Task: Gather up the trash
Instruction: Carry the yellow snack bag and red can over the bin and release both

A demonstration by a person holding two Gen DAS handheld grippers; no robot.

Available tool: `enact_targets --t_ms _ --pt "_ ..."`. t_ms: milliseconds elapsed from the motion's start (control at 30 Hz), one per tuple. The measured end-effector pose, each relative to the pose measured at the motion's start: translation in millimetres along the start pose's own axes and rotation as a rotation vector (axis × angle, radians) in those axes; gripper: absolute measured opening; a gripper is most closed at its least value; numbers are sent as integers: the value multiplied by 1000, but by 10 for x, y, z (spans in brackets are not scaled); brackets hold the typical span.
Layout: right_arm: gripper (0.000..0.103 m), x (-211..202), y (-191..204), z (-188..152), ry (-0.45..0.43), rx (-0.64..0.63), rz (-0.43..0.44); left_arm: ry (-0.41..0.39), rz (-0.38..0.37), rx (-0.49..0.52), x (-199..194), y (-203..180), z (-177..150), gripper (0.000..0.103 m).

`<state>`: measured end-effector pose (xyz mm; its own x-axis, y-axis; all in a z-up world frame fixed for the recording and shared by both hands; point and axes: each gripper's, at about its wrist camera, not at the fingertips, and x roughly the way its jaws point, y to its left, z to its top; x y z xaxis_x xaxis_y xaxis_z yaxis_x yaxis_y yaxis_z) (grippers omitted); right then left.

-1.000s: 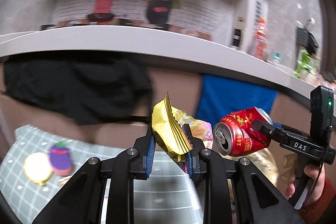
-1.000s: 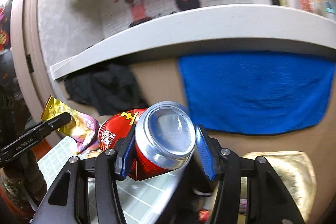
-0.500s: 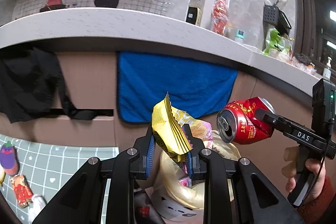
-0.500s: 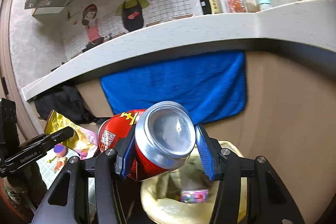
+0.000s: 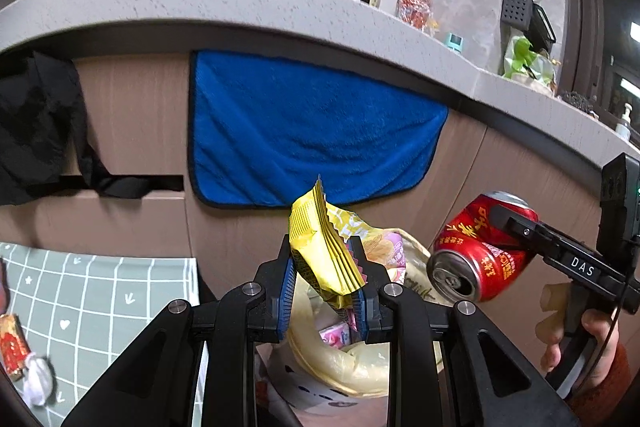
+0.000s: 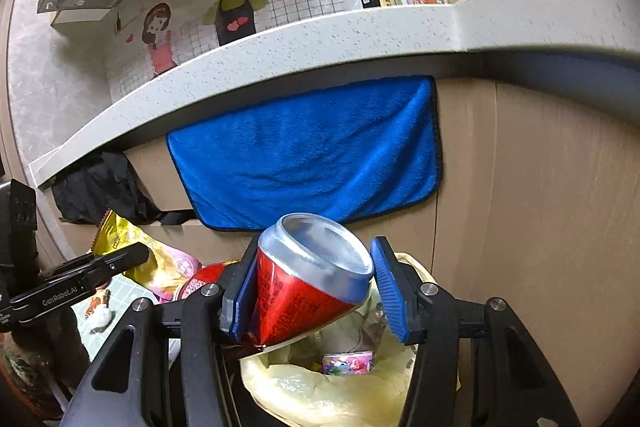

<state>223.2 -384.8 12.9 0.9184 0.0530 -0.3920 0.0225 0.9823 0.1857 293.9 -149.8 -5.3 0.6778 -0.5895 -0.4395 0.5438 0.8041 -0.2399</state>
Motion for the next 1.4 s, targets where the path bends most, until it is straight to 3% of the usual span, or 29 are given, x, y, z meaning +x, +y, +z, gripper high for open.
enact_targets --t_ms 200,833,1033,1100,1133,1167,1200,1400 --pt "50 241 -136 -46 35 18 -13 53 -21 -41 344 15 -21 25" --pt "50 455 -450 -250 81 55 -62 126 -38 1 783 -95 -157 25" --pt "50 563 -497 -246 91 76 -65 158 -79 -5 952 -81 -182 26" --pt "52 585 -496 -279 85 64 -76 207 -114 1 1074 -67 -206 43" --pt "56 638 -498 -311 97 53 -107 234 -133 -16 1132 -31 -222 61" --pt "66 677 -510 -337 110 57 -120 245 -146 -37 1161 10 -236 65" --pt "67 710 -533 -366 124 69 -119 250 -142 -60 1172 62 -244 65" --pt "68 687 -543 -462 147 100 -105 223 -73 -92 967 265 -200 74"
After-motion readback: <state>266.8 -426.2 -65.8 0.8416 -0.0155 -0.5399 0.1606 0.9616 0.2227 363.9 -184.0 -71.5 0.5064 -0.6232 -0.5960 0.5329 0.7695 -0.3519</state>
